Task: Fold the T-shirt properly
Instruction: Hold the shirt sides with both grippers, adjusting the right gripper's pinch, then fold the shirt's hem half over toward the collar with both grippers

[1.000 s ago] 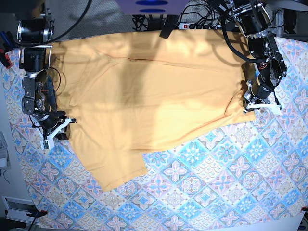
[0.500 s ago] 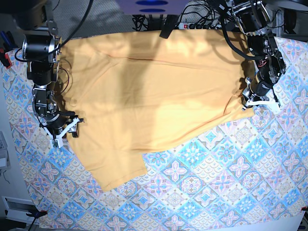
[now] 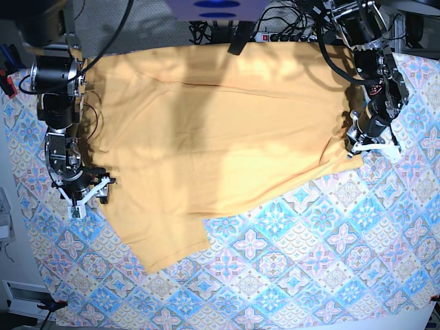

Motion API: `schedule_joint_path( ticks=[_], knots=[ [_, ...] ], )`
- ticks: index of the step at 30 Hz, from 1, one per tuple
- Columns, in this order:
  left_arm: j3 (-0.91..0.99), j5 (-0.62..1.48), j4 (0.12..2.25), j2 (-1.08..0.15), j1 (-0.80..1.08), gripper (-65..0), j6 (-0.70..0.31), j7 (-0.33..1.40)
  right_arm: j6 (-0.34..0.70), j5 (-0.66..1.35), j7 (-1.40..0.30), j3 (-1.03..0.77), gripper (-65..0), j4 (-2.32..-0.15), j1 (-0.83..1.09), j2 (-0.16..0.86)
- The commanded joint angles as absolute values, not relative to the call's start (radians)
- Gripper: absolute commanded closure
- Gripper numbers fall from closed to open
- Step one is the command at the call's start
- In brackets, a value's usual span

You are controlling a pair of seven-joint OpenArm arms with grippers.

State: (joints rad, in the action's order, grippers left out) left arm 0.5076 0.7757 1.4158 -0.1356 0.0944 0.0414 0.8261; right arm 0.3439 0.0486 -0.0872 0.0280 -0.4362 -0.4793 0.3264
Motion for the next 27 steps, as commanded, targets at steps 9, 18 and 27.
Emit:
schedule_joint_path(
  ticks=[9, 18, 27],
  knots=[
    [0.512, 0.788, 1.434, -0.15, 0.082, 0.0, 0.035, 0.816, 0.348, 0.051, -0.062, 0.145, -35.2, -0.364, -0.535, 0.325],
    [0.512, 0.788, 1.434, -0.15, 0.082, 0.0, 0.035, 0.816, 0.449, 0.054, -0.062, 0.196, -5.1, -0.366, -0.535, 0.323],
    [0.512, 0.788, 1.434, -0.154, 0.082, 0.0, 0.035, 0.816, 0.449, 0.056, -0.062, 0.12, -0.8, -0.392, -0.53, 0.352]
  ],
)
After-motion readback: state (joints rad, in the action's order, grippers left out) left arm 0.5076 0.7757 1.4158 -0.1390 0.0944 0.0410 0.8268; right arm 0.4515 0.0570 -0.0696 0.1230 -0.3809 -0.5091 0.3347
